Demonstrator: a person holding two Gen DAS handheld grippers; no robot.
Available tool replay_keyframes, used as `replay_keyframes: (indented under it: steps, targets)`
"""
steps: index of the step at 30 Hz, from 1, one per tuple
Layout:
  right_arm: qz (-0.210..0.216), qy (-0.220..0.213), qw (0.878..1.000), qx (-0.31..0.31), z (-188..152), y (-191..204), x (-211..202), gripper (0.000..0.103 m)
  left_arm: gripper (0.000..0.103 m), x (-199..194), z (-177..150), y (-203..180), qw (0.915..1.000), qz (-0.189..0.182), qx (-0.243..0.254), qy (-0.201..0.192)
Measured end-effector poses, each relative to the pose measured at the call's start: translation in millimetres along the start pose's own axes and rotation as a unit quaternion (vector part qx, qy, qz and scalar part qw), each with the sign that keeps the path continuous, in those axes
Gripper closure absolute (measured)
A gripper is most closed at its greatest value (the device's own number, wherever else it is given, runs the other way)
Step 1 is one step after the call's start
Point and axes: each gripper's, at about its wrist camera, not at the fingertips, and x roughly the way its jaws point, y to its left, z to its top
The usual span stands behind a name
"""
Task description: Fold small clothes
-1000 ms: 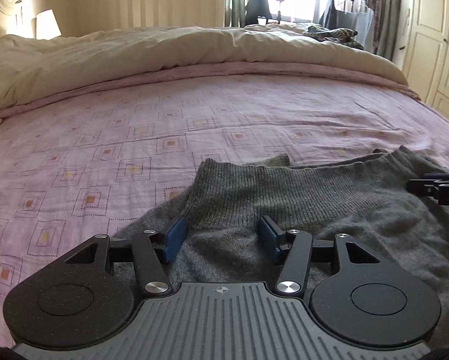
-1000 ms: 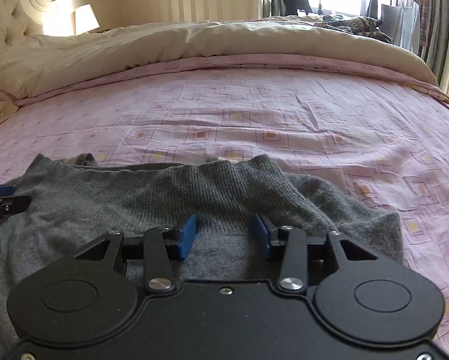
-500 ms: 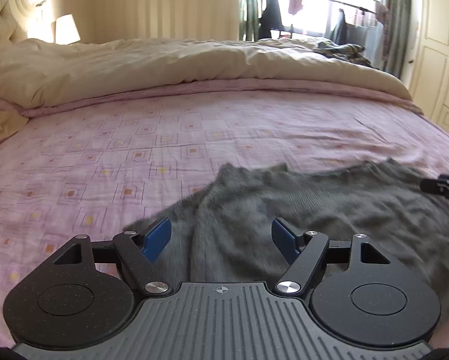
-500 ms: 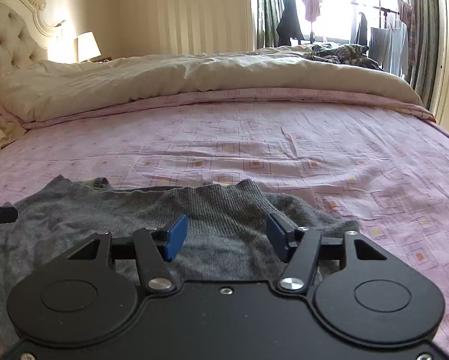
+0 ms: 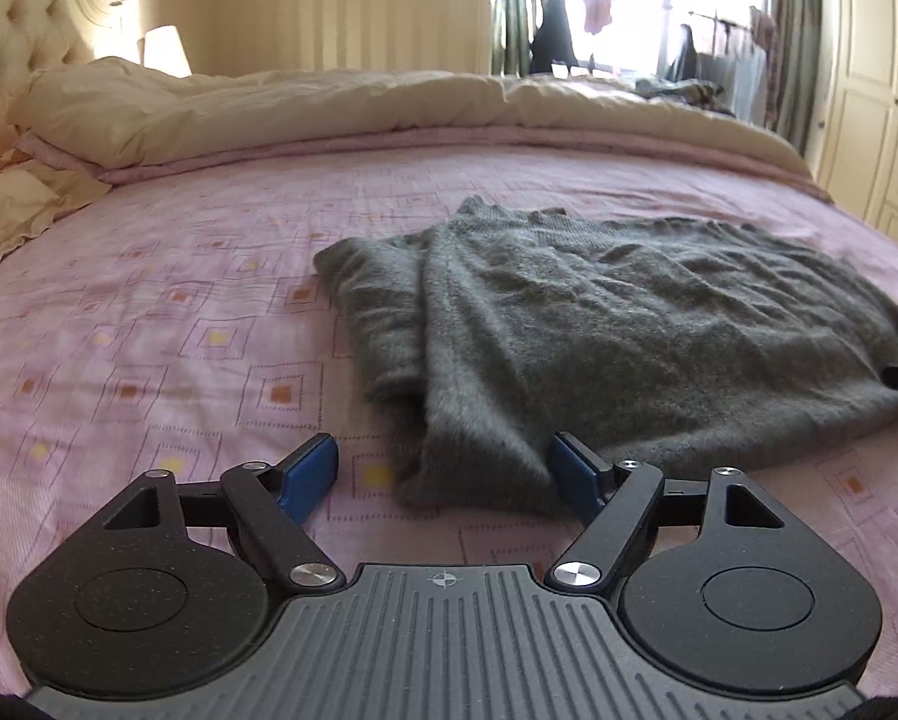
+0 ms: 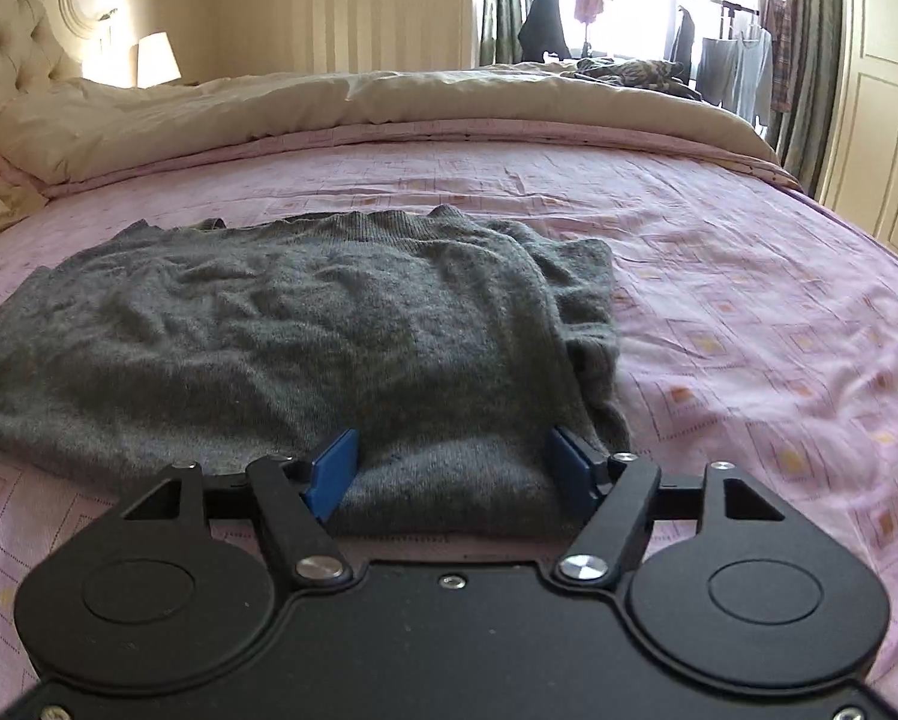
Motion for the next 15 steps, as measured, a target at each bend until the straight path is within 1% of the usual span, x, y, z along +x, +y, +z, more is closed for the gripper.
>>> replay_keyframes:
  steps: [2,3,4,5,7,10,14,15]
  targets:
    - [-0.003,-0.013,1.000,0.006,-5.9,0.0,-4.3,0.026,0.020,-1.9,-3.3,0.5,1.0000,0.004,-0.002,-0.006]
    - [-0.004,-0.017,1.000,0.009,-8.6,0.0,-5.5,0.020,0.015,-2.6,-2.8,1.4,1.0000,0.005,-0.004,-0.006]
    - [-0.002,-0.020,1.000,0.014,-11.3,-1.2,-6.8,0.015,0.013,-0.8,-2.3,2.2,0.9999,0.008,-0.007,-0.002]
    - [0.001,-0.022,1.000,0.017,-12.4,-1.6,-7.3,0.013,0.012,0.8,-2.2,4.2,0.9999,0.005,-0.012,0.001]
    - [0.004,-0.020,1.000,0.017,-12.8,-1.1,-6.3,0.001,0.011,1.1,-3.4,4.9,0.9999,0.004,-0.014,0.000]
    - [-0.002,-0.013,1.000,0.008,-14.3,2.5,-2.9,0.001,0.006,2.3,-5.2,-0.4,0.9998,0.018,-0.003,0.002]
    - [-0.005,-0.011,1.000,0.003,-17.2,3.7,-1.9,0.001,0.000,5.5,-6.4,1.4,0.9997,0.024,-0.007,0.006]
    - [-0.004,-0.011,1.000,0.004,-17.5,3.5,-1.8,0.001,0.000,5.9,-6.4,0.6,0.9996,0.026,-0.006,0.007]
